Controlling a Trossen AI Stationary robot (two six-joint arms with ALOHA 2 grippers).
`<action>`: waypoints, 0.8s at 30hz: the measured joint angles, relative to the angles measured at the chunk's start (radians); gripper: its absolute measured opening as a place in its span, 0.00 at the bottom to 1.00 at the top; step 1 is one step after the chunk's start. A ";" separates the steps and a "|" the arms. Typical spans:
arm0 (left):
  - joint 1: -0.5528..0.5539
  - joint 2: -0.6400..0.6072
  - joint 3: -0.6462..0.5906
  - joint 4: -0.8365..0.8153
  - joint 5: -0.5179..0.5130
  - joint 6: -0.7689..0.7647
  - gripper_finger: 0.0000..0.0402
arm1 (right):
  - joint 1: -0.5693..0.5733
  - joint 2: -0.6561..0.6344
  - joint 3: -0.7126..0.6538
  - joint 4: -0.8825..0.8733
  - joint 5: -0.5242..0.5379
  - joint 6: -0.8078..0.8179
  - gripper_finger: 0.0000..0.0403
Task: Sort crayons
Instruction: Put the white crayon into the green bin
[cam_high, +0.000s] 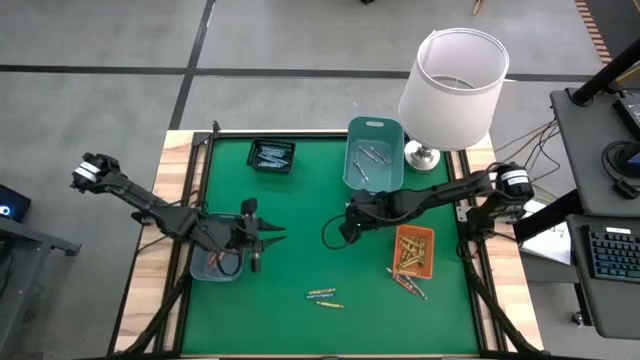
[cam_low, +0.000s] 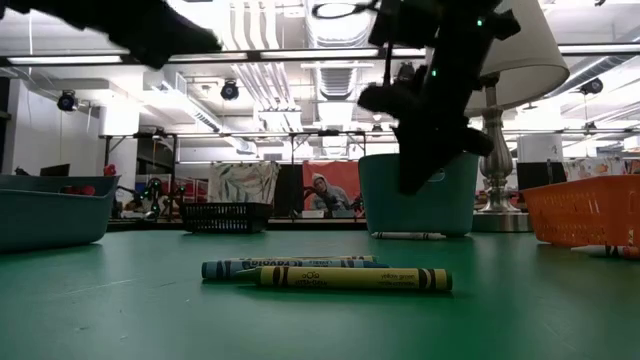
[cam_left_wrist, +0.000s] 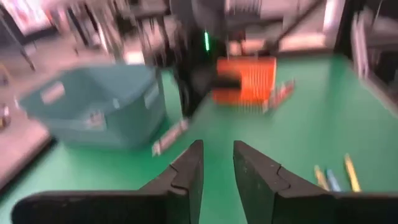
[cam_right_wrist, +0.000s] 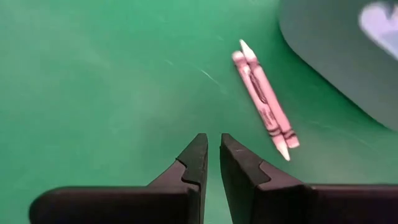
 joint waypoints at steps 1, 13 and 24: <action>0.004 -0.001 -0.008 0.060 0.000 0.028 0.17 | 0.000 0.011 0.000 -0.010 0.000 0.008 0.08; 0.032 0.004 0.065 0.170 -0.007 0.245 0.12 | 0.000 0.086 0.000 -0.038 0.072 0.098 0.08; 0.035 0.050 0.095 0.174 -0.009 0.224 0.12 | 0.000 0.136 0.000 -0.031 0.151 0.151 0.08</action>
